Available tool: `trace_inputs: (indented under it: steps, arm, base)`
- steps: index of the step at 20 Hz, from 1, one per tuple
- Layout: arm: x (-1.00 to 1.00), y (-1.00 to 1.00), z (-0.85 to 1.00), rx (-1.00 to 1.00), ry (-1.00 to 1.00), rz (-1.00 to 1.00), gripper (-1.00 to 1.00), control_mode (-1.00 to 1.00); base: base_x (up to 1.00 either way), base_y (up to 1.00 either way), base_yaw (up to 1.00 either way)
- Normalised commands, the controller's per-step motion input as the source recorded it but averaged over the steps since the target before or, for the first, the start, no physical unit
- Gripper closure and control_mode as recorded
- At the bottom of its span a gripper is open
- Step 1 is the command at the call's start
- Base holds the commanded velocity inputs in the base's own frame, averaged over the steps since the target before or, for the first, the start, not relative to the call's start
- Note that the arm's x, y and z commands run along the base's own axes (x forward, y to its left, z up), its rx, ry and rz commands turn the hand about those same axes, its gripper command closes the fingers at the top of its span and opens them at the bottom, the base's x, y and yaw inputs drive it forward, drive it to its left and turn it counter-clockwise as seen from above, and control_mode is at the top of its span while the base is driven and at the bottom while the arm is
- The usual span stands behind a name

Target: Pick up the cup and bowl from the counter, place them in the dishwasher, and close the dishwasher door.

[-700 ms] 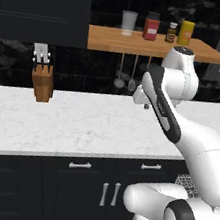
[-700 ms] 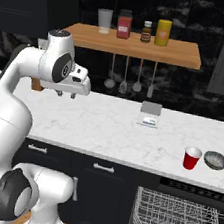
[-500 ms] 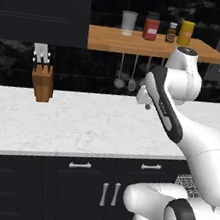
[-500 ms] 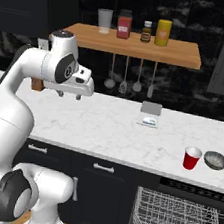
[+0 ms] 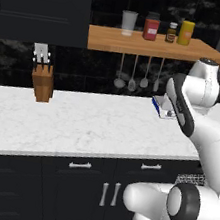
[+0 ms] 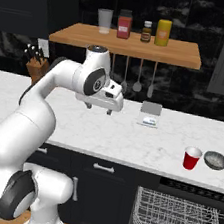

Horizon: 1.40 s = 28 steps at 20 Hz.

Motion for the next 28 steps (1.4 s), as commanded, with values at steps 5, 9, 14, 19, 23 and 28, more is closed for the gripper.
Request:
trace_inputs:
  steps: [5, 9, 14, 19, 23, 28]
  arm:
    - [0.24, -1.00, -0.42, 0.00, 0.19, -0.45, -1.00, -1.00]
    - [0.17, -1.00, -0.07, -0.05, 0.30, -0.55, -1.00, -1.00]
    - [0.05, -1.00, -0.09, -0.02, 0.08, -0.33, -1.00, -1.00]
    - [0.25, -1.00, -0.40, 0.02, -0.16, 0.00, -1.00, -1.00]
    - [0.45, -0.72, -0.15, 0.05, -0.17, 0.14, -1.00, -1.00]
    - [0.48, -0.66, -0.29, 0.03, -0.01, 0.22, -1.00, -1.00]
  base:
    - [0.00, 0.00, 0.00]
    - [0.00, 0.00, 0.00]
    - [0.00, 0.00, 0.00]
    - [0.00, 0.00, 0.00]
    - [0.00, 0.00, 0.00]
    - [0.00, 0.00, 0.00]
